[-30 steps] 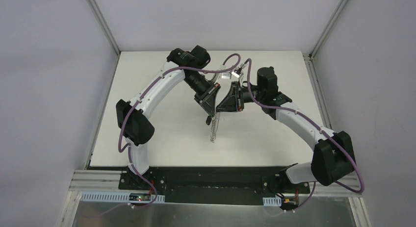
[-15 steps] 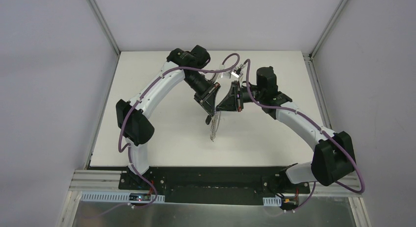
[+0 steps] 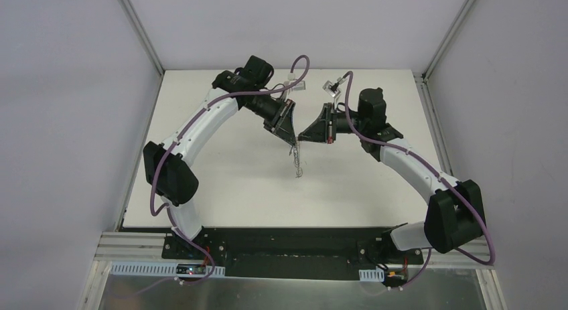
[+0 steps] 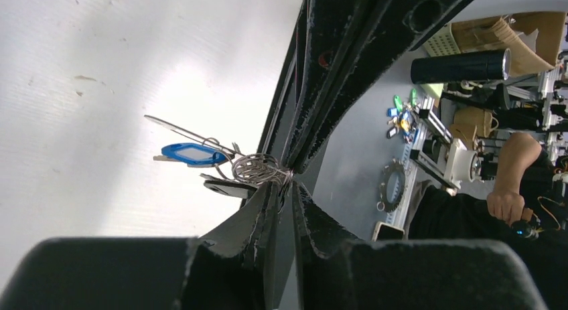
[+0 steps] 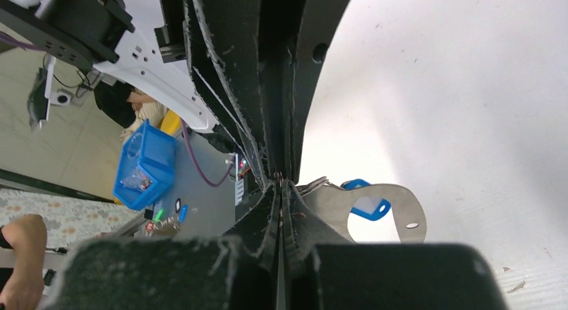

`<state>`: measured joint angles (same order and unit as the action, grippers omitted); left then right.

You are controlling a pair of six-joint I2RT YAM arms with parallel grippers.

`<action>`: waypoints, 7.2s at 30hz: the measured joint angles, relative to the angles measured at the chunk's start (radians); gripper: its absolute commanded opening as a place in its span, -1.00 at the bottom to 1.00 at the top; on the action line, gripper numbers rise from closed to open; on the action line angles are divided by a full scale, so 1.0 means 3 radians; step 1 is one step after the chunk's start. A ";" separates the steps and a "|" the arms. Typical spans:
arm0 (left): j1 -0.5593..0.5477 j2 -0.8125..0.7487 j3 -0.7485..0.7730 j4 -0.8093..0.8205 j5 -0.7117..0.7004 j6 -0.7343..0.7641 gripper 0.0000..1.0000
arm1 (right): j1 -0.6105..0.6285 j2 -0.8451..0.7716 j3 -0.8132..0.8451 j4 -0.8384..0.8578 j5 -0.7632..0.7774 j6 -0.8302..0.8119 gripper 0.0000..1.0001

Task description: Put the keys on the keyring

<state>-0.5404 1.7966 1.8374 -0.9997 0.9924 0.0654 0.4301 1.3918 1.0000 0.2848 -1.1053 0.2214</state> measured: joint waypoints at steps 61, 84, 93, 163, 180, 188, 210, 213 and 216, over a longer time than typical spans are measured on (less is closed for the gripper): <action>-0.0188 0.0389 0.0650 -0.0985 -0.0273 0.0469 -1.00 | 0.0071 -0.0020 -0.0186 0.0108 -0.0285 -0.0159 -1.00; 0.0041 0.0089 0.0047 0.0195 0.0099 -0.0112 -0.76 | -0.0079 -0.0010 -0.0168 0.0450 0.0142 0.0553 -1.00; 0.0041 0.0088 0.0005 0.0328 0.0163 -0.0295 -1.00 | -0.0108 -0.0008 -0.0168 0.0474 0.0155 0.0610 -0.87; 0.0033 0.0287 0.0125 0.0139 0.0221 -0.0237 -0.43 | -0.0084 0.0023 -0.0168 0.0235 0.0354 0.0623 -1.00; 0.0214 0.0201 -0.0097 0.0525 0.0498 -0.0610 -0.36 | -0.0189 0.0027 -0.0193 0.0535 0.0153 0.0642 -1.00; 0.0215 0.0170 -0.0113 0.0559 0.0558 -0.0621 -0.39 | -0.0198 0.0027 -0.0209 0.0552 0.0092 0.0623 -1.00; 0.0139 -0.0595 -0.0904 0.1006 0.0212 0.0374 -0.12 | -0.0202 0.0024 -0.0212 0.0656 -0.0033 0.0651 -1.00; 0.0043 -0.0669 -0.1091 0.1144 0.0123 0.0565 -0.09 | -0.0202 0.0024 -0.0212 0.0662 -0.0036 0.0661 -1.00; -0.0051 -0.0729 -0.1312 0.1314 -0.0027 0.0740 -0.06 | -0.0202 0.0024 -0.0212 0.0673 -0.0037 0.0682 -1.00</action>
<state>-0.5556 1.5780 1.4437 -0.6056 0.9844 0.2874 0.3695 1.3991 0.9363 0.4866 -1.1164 0.4259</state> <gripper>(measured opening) 0.453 0.009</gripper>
